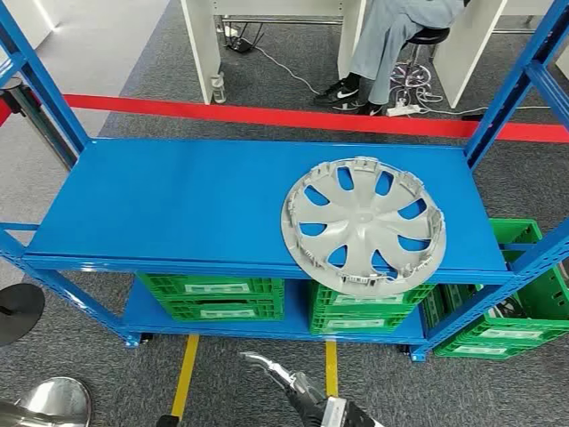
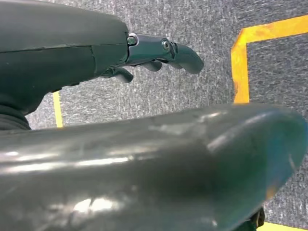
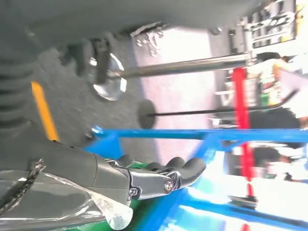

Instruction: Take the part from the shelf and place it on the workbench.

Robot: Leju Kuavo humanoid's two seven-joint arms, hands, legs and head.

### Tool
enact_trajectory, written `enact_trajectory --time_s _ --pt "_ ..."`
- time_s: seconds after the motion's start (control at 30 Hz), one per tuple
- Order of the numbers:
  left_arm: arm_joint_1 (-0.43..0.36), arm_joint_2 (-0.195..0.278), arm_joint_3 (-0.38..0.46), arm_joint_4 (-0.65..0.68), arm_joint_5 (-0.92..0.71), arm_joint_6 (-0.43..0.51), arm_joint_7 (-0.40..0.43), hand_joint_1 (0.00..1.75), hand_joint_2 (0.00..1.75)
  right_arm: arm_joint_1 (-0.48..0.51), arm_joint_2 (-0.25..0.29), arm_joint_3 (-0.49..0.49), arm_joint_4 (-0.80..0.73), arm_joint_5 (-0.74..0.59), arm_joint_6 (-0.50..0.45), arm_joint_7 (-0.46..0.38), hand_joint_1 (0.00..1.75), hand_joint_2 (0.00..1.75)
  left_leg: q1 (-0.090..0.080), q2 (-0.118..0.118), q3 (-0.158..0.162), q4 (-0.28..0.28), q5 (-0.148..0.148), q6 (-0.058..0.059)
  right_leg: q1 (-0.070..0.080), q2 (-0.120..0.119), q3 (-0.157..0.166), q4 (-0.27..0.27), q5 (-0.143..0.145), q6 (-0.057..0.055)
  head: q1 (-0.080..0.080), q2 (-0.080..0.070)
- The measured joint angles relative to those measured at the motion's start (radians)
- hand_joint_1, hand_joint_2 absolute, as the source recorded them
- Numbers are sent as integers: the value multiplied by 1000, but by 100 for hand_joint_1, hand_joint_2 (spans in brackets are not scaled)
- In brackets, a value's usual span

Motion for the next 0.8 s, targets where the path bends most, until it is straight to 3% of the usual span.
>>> enact_trajectory --time_s 0.1,0.17,0.27,0.33,0.57,0.7,0.8 --pt "0 0 0 0 -1 1 -12 0 0 5 -4 -19 -65 70 -33 4 0 175 0 0 0 0 0 0 0 0 0 0 0 0 0 0" --pt "0 -1 2 0 6 5 -32 0 0 18 -13 -40 -132 197 -134 10 0 175 0 0 0 0 0 0 0 0 0 0 0 0 0 0" --pt "3 -2 14 0 29 20 -85 0 0 39 -25 -75 -225 488 -482 32 0 175 0 0 0 0 0 0 0 0 0 0 0 0 0 0" --pt "3 -3 22 0 37 23 -105 0 0 45 -29 -90 -267 601 -674 50 0 175 0 0 0 0 0 0 0 1 0 0 0 0 0 0" --pt "4 -6 38 0 40 24 -116 0 0 57 -34 -121 -324 664 -698 77 0 175 0 0 0 0 0 0 0 0 0 0 1 0 -1 0" --pt "4 -8 41 0 34 30 -146 0 0 73 -25 -156 -337 924 -875 141 0 175 0 0 1 0 0 0 0 1 0 0 0 0 0 0" --pt "4 -11 42 0 28 40 -173 0 0 106 22 -228 -342 1077 -901 131 0 175 0 0 1 0 0 0 0 0 0 0 0 0 0 0"
